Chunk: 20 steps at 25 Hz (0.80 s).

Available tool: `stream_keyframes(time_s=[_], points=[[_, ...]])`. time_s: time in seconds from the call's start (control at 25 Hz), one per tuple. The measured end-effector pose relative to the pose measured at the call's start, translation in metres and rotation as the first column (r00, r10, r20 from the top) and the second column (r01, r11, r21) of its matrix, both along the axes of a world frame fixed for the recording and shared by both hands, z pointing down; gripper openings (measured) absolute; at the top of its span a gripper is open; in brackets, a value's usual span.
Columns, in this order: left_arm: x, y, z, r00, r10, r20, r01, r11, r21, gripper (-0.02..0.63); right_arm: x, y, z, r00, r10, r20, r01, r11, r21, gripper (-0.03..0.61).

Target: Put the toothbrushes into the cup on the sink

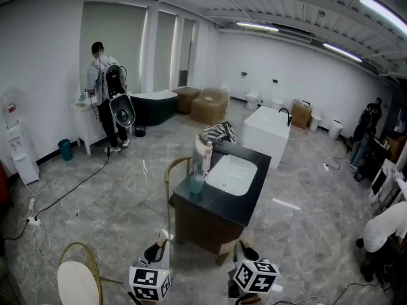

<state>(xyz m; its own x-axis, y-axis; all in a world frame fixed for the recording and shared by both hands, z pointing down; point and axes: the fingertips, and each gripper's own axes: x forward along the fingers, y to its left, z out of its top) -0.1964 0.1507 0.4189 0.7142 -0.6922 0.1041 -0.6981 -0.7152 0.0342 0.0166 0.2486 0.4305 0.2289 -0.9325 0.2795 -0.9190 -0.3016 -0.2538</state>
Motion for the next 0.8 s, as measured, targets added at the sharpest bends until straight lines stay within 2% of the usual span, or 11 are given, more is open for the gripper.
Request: stream_keyframes(time_s=[0.36, 0.8], points=[[0.066, -0.054, -0.009, 1.0, -0.016, 0.006, 0.016, 1.0, 0.013, 0.044, 0.066, -0.058, -0.004, 0.999, -0.031, 0.021, 0.031, 0.999, 0.014, 0.029], [0.132, -0.093, -0.012, 0.999, -0.032, 0.011, 0.032, 0.999, 0.023, 0.044, 0.129, -0.1, -0.003, 0.996, -0.074, 0.039, 0.074, 0.997, 0.021, 0.031]])
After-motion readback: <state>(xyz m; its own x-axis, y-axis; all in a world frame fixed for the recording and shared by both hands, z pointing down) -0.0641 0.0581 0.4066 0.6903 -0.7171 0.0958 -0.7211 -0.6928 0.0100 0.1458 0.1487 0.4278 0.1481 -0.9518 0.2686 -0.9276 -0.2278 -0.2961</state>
